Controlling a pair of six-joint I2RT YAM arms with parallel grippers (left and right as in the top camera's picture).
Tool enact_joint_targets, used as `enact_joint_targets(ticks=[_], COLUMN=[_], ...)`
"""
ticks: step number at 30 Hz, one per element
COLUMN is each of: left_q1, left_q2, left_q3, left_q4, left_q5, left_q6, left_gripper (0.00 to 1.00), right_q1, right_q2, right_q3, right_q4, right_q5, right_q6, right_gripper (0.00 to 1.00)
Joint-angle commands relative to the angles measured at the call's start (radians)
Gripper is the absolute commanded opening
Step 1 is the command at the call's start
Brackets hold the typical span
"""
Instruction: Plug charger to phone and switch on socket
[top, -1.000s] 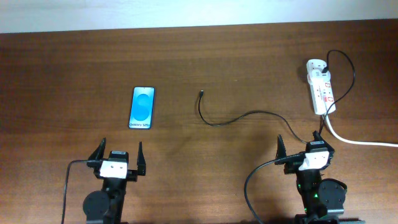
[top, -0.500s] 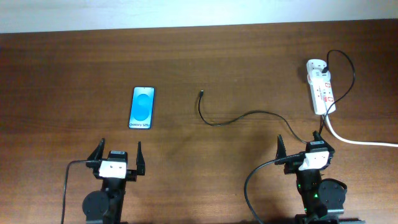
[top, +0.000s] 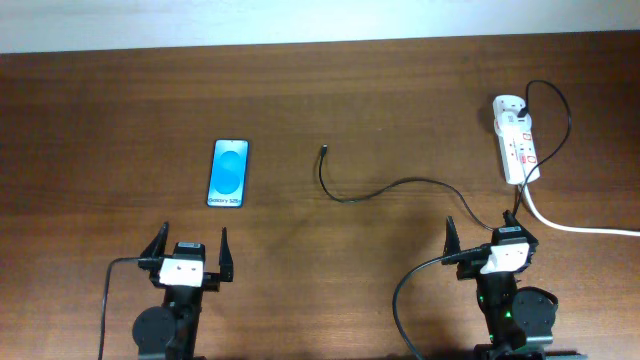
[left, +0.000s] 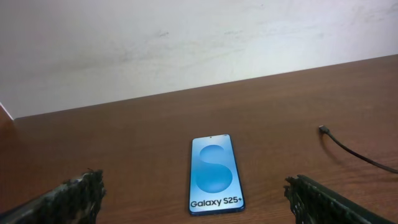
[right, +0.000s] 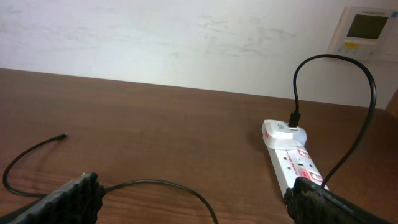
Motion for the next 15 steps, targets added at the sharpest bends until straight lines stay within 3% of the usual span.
enact_joint_targets(ticks=[1,11,13,15], left_q1=[0.006,0.006,0.008,0.008], left_q2=[-0.01,-0.01,-0.01,-0.01], left_q3=[-0.003,-0.002,-0.003,-0.003], left_q4=[-0.006,-0.006,-0.012,0.0], left_q5=[-0.003,-0.007,-0.106,-0.105], left_q6=[0.012,0.013,0.013,0.012], left_gripper=[0.99,0.99,0.99,0.99], right_q1=[0.005,0.005,0.005,0.005], right_q2=[-0.008,-0.008,-0.008,-0.008], right_q3=[-0.006,-0.006,-0.006,-0.006], right_q4=[-0.004,-0.004,-0.004,-0.004], right_q5=[0.009,0.009,0.009,0.009], right_q6=[0.005,0.005,0.005,0.005], right_gripper=[0.98,0.98,0.98,0.98])
